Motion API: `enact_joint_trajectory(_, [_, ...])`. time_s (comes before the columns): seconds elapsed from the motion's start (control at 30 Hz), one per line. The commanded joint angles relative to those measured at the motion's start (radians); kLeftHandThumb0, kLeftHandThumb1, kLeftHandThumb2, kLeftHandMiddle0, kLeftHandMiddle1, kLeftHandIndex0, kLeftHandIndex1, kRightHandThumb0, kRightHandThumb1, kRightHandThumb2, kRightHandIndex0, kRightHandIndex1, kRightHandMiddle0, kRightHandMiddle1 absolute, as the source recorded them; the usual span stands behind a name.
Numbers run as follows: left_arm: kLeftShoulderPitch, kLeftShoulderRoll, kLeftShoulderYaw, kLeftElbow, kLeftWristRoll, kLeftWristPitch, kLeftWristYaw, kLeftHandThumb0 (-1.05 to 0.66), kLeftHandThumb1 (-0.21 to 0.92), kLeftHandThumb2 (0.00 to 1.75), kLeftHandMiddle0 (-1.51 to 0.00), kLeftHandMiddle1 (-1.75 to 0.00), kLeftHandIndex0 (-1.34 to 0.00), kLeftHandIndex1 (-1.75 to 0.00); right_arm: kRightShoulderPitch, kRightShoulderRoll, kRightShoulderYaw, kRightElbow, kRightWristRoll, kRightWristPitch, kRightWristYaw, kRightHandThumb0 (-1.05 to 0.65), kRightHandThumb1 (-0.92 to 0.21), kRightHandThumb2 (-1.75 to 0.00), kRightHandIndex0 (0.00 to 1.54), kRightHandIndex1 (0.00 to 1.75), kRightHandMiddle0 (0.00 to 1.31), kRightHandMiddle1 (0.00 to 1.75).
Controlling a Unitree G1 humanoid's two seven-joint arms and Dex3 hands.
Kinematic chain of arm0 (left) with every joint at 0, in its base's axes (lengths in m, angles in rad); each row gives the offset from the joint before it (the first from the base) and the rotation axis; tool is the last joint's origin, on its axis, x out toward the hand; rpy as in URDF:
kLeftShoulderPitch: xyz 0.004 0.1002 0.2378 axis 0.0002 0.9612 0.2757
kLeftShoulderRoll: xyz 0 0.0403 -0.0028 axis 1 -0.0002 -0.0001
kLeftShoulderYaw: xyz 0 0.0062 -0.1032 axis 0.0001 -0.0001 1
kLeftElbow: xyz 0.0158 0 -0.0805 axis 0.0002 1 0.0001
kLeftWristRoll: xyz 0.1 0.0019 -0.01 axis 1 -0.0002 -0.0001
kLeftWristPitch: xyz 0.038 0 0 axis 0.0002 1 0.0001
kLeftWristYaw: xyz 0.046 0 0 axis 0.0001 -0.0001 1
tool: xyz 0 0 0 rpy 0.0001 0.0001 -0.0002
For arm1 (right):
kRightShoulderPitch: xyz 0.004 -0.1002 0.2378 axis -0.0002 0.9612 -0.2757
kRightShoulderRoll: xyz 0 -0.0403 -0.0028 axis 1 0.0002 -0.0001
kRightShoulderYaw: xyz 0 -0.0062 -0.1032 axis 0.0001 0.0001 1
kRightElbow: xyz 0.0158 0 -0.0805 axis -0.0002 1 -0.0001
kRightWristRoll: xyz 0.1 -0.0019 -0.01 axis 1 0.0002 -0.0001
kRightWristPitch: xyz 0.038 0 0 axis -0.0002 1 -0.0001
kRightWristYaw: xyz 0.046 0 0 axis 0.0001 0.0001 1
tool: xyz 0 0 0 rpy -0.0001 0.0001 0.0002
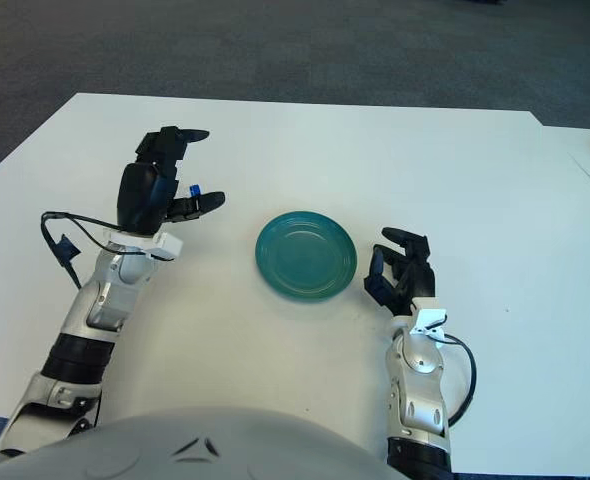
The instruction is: Put the bottle into the plate.
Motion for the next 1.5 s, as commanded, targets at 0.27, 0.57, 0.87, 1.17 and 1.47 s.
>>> enact_joint_trajectory(0.27, [-0.229,0.111,-0.068,0.239,0.166,0.104,0.091,-1.04,0.92,0.50,-0.21,-0.30,0.00,-0.83,0.010,-0.018,-0.029,0.029,0.030,0.040,0.007,-0.51,-0.70,-0.93,0.45,1.04,0.04,1.33])
enact_joint_trajectory(0.57, [-0.398,0.200,-0.154,0.519,0.209,0.135,0.138,-1.05,0.92,0.62,-0.17,-0.13,0.00,-0.59,0.010,-0.036,-0.051,0.039,0.049,0.040,0.019,-0.53,-0.74,-0.88,0.46,1.03,0.04,1.31])
enact_joint_trajectory(0.87, [-0.446,0.235,-0.226,0.540,0.209,0.193,0.023,-1.05,0.92,0.71,-0.12,-0.05,0.00,-0.36,0.017,-0.049,-0.071,0.040,0.076,0.039,0.042,-0.52,-0.75,-0.87,0.49,1.04,0.02,1.28])
enact_joint_trajectory(1.17, [-0.483,0.234,-0.245,0.584,0.140,0.212,-0.133,-1.05,0.92,0.69,-0.08,-0.01,0.00,-0.26,0.024,-0.067,-0.090,0.034,0.094,0.046,0.066,-0.55,-0.81,-0.80,0.49,1.03,0.03,1.24])
enact_joint_trajectory(1.47, [-0.514,0.209,-0.259,0.683,0.073,0.202,-0.110,-1.05,0.92,0.64,-0.08,-0.01,0.00,-0.35,0.036,-0.085,-0.109,0.023,0.124,0.067,0.088,-0.57,-0.83,-0.77,0.48,1.02,0.04,1.23])
